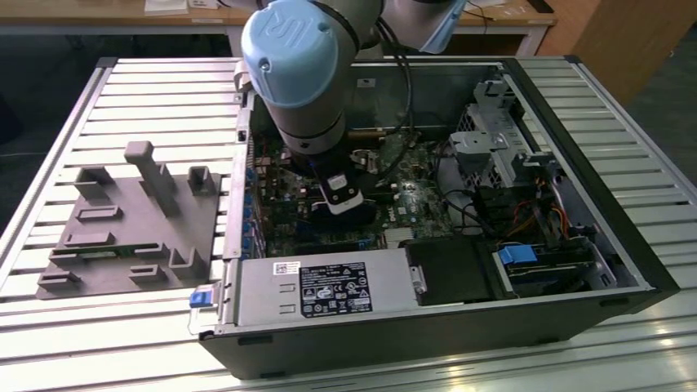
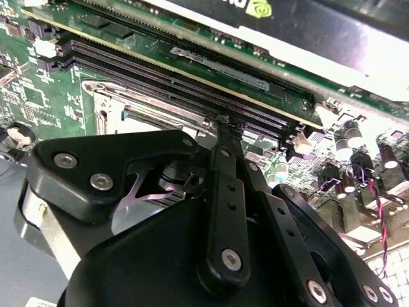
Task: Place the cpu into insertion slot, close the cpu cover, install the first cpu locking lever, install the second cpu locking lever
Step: 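Install the second cpu locking lever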
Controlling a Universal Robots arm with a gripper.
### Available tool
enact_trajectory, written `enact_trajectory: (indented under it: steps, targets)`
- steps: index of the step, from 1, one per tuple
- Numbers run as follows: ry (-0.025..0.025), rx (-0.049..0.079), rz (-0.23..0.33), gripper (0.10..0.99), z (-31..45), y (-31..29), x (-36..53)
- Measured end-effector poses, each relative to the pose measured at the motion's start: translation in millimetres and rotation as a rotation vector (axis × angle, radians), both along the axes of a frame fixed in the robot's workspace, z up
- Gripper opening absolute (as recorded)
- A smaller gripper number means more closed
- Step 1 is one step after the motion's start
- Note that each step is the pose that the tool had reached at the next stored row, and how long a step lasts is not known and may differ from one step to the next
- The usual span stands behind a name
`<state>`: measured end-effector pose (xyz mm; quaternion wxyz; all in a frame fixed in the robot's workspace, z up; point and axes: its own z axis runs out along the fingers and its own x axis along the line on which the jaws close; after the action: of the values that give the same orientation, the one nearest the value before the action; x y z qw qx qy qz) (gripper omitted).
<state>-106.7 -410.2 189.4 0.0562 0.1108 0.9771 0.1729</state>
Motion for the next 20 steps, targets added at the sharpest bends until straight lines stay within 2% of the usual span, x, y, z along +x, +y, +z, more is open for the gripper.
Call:
enact_trajectory:
  steps: [12, 20]
  targets:
    - [-0.0003, 0.0, 0.0, 0.102, -2.8, 5.4, -4.7]
    - [-0.0001, -0.002, 0.0, 0.102, -2.4, 5.7, -5.4]
